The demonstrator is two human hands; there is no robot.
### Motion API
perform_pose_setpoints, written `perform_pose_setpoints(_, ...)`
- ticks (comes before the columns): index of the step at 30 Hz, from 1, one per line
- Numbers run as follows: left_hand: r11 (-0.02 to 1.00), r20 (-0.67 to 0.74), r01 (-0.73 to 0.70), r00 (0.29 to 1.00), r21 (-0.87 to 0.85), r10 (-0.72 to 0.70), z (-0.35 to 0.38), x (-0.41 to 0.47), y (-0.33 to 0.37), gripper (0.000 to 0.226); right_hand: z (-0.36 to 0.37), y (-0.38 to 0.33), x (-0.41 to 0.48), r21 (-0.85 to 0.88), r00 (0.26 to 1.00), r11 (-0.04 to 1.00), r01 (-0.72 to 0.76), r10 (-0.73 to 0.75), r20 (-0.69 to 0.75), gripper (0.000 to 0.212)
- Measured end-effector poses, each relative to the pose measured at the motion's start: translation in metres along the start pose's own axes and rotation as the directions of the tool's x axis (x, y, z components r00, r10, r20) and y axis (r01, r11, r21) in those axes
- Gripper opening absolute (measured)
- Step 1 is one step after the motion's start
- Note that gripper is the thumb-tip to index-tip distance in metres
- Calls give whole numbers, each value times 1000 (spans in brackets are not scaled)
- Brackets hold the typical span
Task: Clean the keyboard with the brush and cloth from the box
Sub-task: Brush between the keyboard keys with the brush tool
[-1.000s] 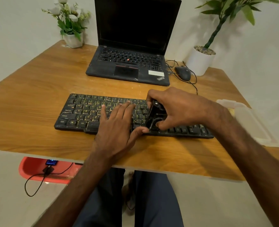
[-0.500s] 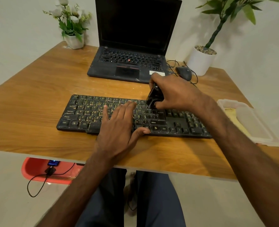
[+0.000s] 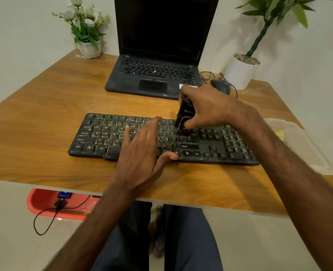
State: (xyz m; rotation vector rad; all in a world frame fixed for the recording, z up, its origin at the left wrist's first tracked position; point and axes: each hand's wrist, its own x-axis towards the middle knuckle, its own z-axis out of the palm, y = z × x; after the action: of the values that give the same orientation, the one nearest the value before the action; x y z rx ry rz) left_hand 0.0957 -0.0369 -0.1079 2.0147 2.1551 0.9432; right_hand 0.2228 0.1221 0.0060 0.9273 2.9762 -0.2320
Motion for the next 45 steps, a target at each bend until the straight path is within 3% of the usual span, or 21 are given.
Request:
perform_pose_setpoints(4, 999, -14, 3, 1000, -34, -3, -1, 0, 0, 112, -1, -20, -11, 81, 975, 994, 69, -84, 204, 56)
perform_pose_setpoints(6, 999, -25, -4, 1000, -36, 3, -1, 0, 0, 111, 0, -21, -10, 64, 979, 996, 55, -67, 192, 59)
perform_pose_setpoints(10, 999, -39, -13, 999, -43, 11, -1, -1, 0, 108, -2, -13, -4, -4, 999, 999, -39, 39, 18, 73)
perform_pose_setpoints(14, 999, -43, -12, 999, -49, 10, -1, -1, -1, 111, 1, -30, -14, 38, 985, 995, 96, -100, 142, 70)
perform_pose_setpoints(17, 999, -39, -14, 999, -38, 12, -1, 0, -1, 111, 2, -30, -13, 81, 981, 993, 91, -103, 165, 64)
perform_pose_setpoints(20, 1000, -18, -5, 1000, -3, 4, 0, 0, 0, 111, -1, -15, -7, 42, 997, 999, 8, -11, 79, 66)
perform_pose_setpoints(24, 999, -1, 20, 1000, 26, -20, 1, 1, 1, 111, 6, -3, -7, -263, 992, 963, -56, 23, -125, 69)
perform_pose_setpoints(27, 999, 2, 22, 1000, 25, -22, 2, 1, 0, 111, 8, -14, -22, -233, 998, 972, 34, -44, -38, 68)
perform_pose_setpoints(30, 999, 16, 15, 1000, 41, -16, 4, 1, -2, 110, 3, -31, -37, -35, 987, 994, 102, -97, 129, 65)
perform_pose_setpoints(32, 998, 18, 11, 1000, 58, -12, 4, 1, -2, 109, 1, -29, -35, 37, 981, 995, 94, -99, 167, 63)
perform_pose_setpoints(35, 997, 17, 17, 1000, 78, -18, 4, 1, -1, 106, 1, -7, -22, 37, 999, 999, 11, -13, 53, 63)
perform_pose_setpoints(39, 995, 23, 25, 999, 94, -27, 4, 1, -1, 103, 9, 12, -14, -194, 985, 978, -81, 49, -163, 65)
perform_pose_setpoints(41, 995, 19, 23, 999, 94, -25, 4, 1, -1, 102, 9, 8, -20, -106, 996, 994, -17, 8, -86, 65)
perform_pose_setpoints(43, 995, 16, 22, 1000, 93, -23, 4, 1, -1, 102, 4, -3, -28, 94, 996, 995, 28, -36, 85, 63)
perform_pose_setpoints(45, 995, 16, 16, 1000, 97, -18, 4, 1, -1, 103, 1, -8, -29, 187, 978, 982, 35, -73, 198, 60)
